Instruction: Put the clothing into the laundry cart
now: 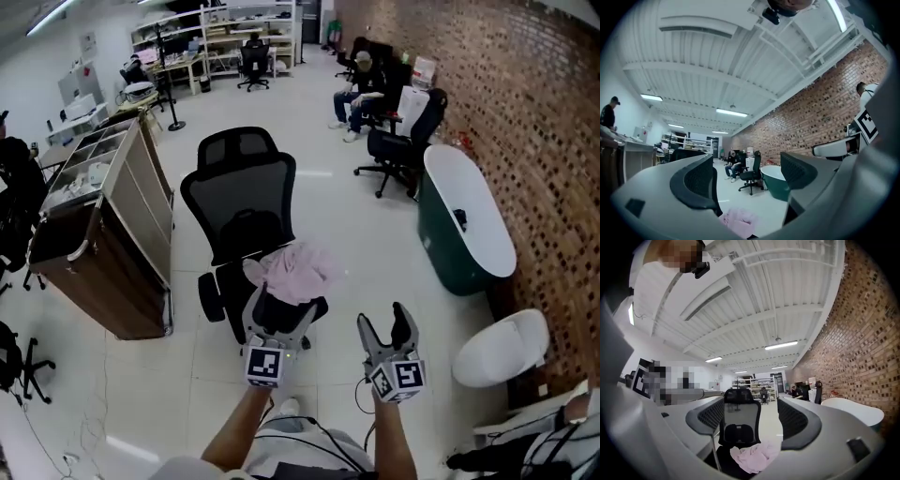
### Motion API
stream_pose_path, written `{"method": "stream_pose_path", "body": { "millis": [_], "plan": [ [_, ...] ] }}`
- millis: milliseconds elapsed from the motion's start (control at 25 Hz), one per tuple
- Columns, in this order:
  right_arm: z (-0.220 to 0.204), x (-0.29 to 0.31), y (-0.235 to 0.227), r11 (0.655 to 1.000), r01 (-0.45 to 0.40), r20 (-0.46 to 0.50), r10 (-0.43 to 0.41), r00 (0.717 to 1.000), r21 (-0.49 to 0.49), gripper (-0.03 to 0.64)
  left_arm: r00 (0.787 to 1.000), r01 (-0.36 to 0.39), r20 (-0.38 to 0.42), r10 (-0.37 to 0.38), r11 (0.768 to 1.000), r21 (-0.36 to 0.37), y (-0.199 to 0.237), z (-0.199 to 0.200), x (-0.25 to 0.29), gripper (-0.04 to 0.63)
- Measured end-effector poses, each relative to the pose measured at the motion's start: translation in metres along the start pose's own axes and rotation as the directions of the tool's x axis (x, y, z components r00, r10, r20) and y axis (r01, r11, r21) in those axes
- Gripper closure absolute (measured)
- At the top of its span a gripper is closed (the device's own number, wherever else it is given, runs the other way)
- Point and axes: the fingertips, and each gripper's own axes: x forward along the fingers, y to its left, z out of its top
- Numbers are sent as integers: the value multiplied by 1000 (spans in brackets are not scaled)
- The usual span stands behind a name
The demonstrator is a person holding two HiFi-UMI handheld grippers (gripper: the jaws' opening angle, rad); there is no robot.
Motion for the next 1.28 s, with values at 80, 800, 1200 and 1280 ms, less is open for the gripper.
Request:
{"method": "stream_pose_path", "body": {
  "millis": [80, 800, 1200, 1280],
  "plan": [
    [0, 33, 17, 999, -48, 1, 48, 999, -3, 242, 999, -38, -7, 38, 999, -1, 32, -9, 7, 167],
    [-31, 255, 16, 937, -347, 21, 347, 938, 31, 242, 960, -256, -104, 259, 966, 36, 165, -58, 100, 167],
    [-45, 339, 17, 867, -497, -5, 497, 868, 41, 242, 908, -393, -125, 400, 916, 81, 224, -68, 133, 167],
    [-48, 345, 27, 853, -521, -13, 522, 853, 39, 242, 904, -395, -140, 403, 915, 84, 229, -75, 133, 167]
  ]
}}
